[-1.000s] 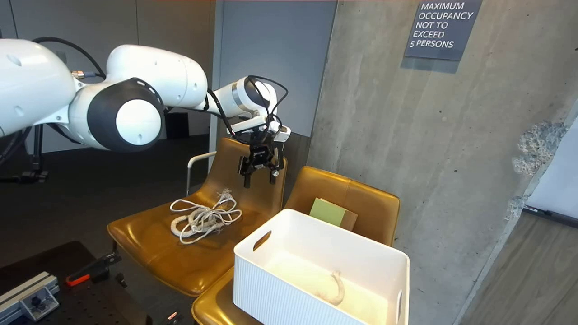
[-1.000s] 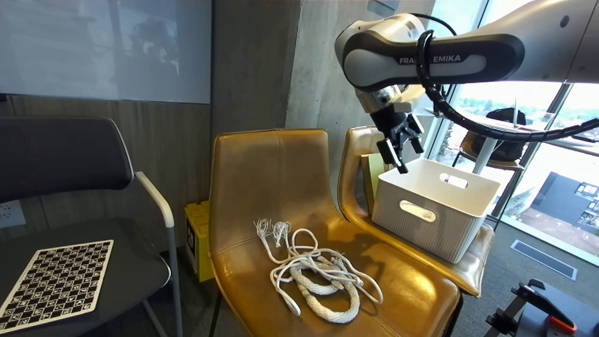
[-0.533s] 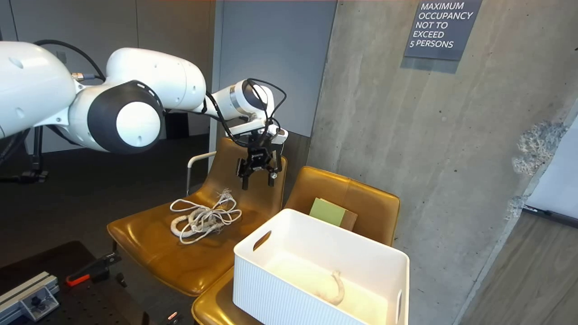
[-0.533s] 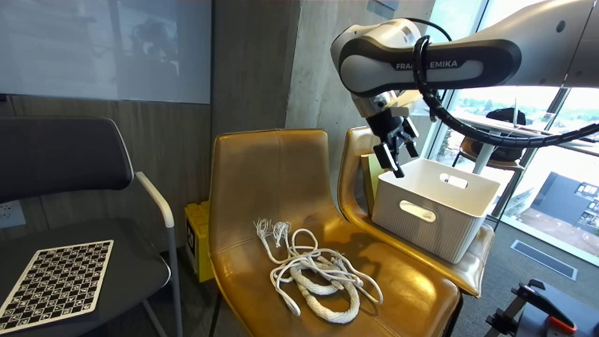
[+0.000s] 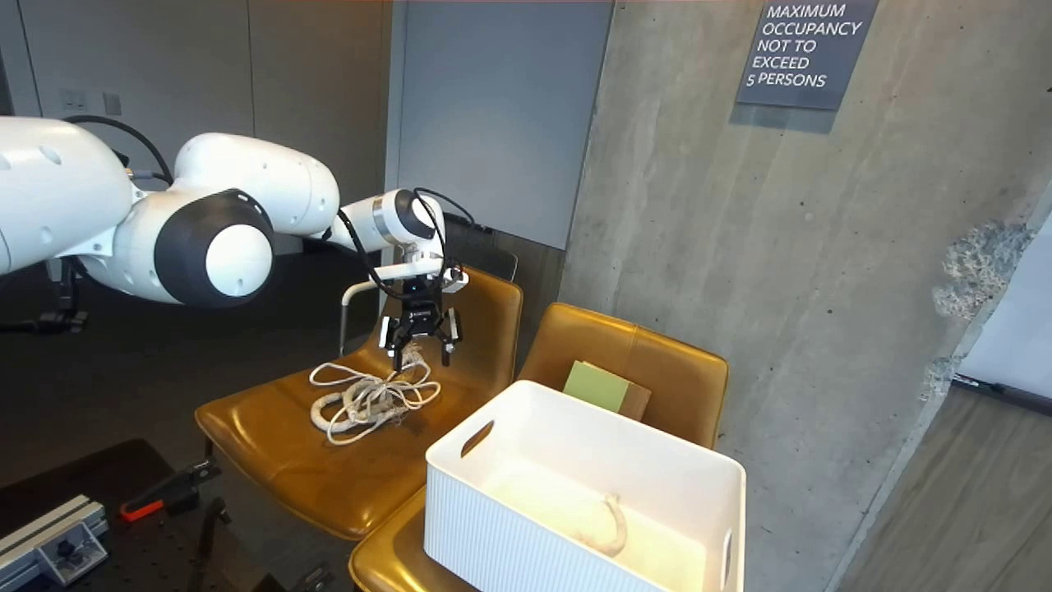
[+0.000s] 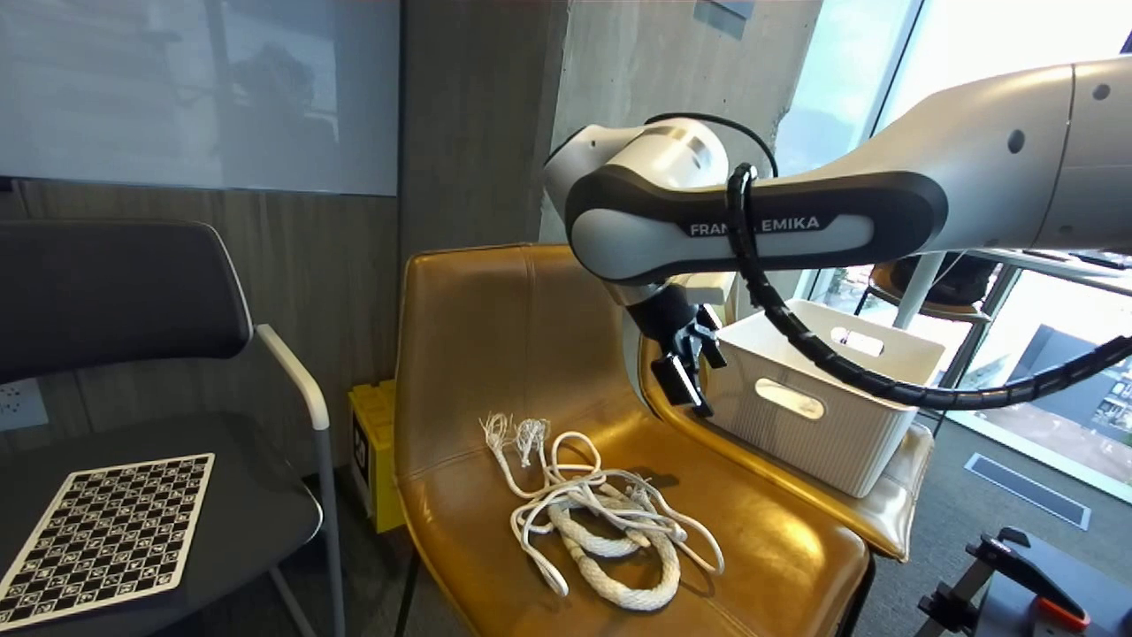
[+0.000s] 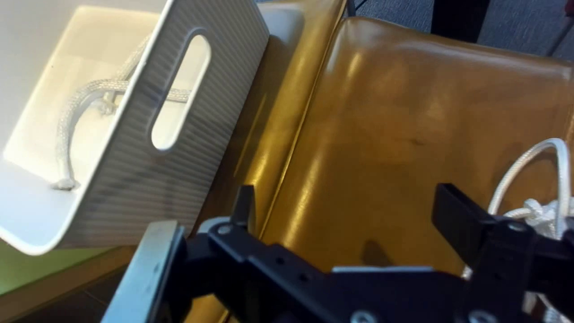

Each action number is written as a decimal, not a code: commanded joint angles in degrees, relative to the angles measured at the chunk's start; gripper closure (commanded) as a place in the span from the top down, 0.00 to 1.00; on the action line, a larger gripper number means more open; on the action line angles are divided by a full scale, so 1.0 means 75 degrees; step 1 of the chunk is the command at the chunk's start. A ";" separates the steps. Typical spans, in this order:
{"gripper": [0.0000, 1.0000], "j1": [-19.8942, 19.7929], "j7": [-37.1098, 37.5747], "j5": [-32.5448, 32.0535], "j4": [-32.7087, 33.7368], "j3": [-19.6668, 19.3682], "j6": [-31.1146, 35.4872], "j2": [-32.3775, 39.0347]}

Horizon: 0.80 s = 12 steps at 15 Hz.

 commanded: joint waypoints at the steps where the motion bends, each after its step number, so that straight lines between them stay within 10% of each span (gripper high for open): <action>1: 1.00 0.0289 -0.0520 0.0030 0.0116 0.0118 0.0107 -0.0094; 12: 1.00 0.0206 -0.0944 0.0702 0.0214 0.0582 0.1679 0.0605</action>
